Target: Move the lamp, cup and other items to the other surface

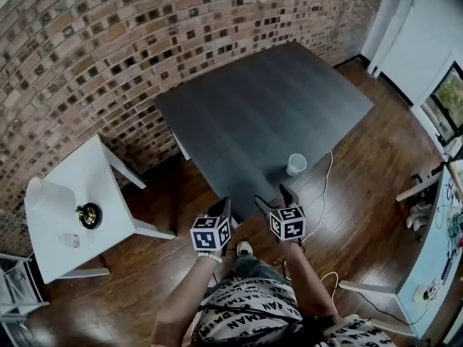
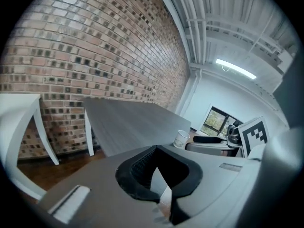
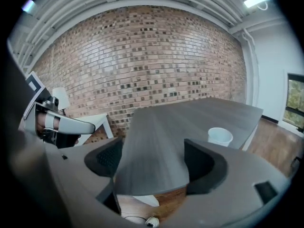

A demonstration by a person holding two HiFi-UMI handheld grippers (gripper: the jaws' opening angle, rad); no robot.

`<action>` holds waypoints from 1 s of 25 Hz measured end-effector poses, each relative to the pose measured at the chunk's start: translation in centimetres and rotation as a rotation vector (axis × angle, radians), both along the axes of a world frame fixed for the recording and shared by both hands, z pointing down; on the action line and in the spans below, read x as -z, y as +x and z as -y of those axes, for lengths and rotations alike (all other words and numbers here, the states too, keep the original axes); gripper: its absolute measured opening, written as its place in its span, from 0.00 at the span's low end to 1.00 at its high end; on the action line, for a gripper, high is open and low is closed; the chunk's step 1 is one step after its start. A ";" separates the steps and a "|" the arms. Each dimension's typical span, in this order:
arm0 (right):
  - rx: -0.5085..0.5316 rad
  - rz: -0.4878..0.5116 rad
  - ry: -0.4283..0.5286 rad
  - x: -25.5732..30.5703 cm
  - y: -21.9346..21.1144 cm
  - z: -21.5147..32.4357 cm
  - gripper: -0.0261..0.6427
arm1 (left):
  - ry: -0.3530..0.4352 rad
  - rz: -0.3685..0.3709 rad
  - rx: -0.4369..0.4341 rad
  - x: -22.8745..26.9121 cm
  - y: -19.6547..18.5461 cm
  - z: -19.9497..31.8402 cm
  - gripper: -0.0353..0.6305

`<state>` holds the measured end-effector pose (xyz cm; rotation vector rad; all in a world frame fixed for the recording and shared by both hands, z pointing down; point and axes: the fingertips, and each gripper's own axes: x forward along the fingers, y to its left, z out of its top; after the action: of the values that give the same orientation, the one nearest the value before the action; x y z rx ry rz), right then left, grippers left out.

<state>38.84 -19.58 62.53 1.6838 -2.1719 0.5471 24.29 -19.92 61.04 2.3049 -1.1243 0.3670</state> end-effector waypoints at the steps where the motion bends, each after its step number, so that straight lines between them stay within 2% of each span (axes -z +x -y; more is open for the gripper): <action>1: 0.031 0.001 0.004 0.3 -1.8 -0.2 0.67 | 0.005 0.000 0.020 0.2 -1.4 -0.7 0.05; 6: 0.167 0.018 0.024 1.1 -11.4 -1.5 0.67 | 0.023 0.004 0.126 0.5 -9.9 -4.1 0.05; 12: 0.447 0.034 0.030 2.4 -26.9 -2.2 0.63 | 0.030 0.020 0.389 1.4 -24.4 -8.1 0.05; 14: 0.523 0.034 0.033 2.8 -31.3 -3.1 0.59 | 0.033 0.019 0.462 1.9 -28.3 -10.0 0.05; 20: 0.723 0.031 0.037 3.0 -43.7 -5.6 0.59 | 0.042 0.031 0.659 2.2 -38.7 -15.4 0.05; 25: 0.869 0.027 0.030 2.8 -51.9 -5.7 0.58 | 0.055 0.029 0.806 2.3 -45.0 -16.6 0.05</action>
<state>-13.08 -13.88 59.69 0.5970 -2.6254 0.2777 -20.71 -3.30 58.77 1.6907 -1.9546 0.0532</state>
